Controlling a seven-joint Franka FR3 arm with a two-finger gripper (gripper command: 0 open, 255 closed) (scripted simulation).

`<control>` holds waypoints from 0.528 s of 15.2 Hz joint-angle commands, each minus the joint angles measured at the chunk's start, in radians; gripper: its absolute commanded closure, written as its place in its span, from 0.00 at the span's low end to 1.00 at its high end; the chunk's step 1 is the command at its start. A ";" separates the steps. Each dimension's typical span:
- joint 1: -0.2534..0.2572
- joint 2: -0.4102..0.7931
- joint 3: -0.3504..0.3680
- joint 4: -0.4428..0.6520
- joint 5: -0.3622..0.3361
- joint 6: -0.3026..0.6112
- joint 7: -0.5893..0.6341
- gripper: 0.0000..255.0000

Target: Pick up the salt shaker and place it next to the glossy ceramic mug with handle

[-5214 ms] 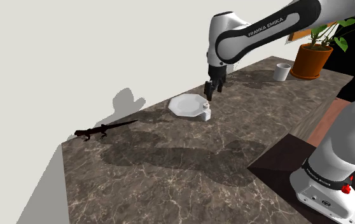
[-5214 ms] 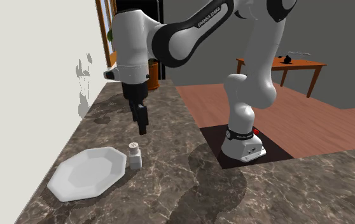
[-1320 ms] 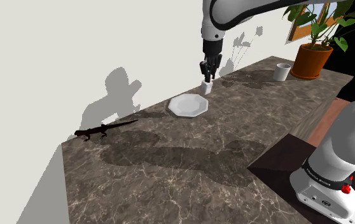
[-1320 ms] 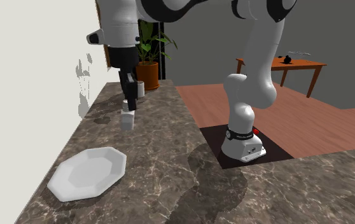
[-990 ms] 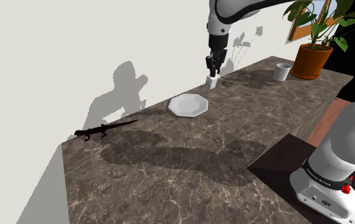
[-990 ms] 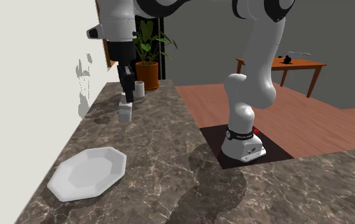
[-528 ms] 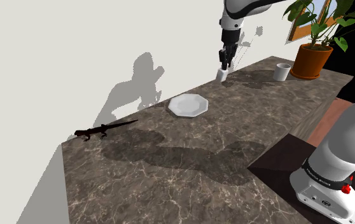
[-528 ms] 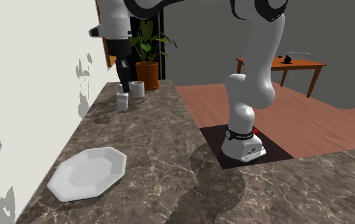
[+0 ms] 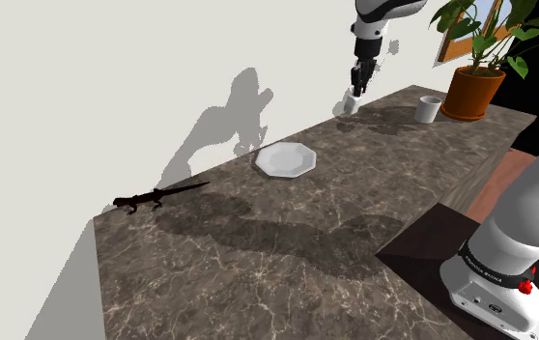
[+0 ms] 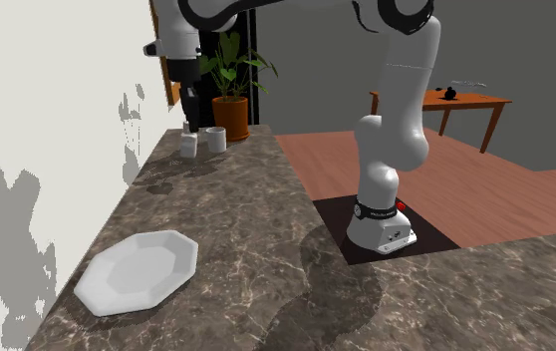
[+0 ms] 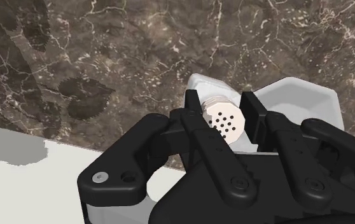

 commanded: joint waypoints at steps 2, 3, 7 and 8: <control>-0.035 0.040 -0.043 0.045 0.004 -0.006 -0.081 1.00; -0.045 0.057 -0.056 0.065 0.007 -0.009 -0.105 1.00; -0.092 0.136 -0.103 0.157 0.026 -0.025 -0.202 1.00; -0.104 0.158 -0.114 0.184 0.032 -0.030 -0.227 1.00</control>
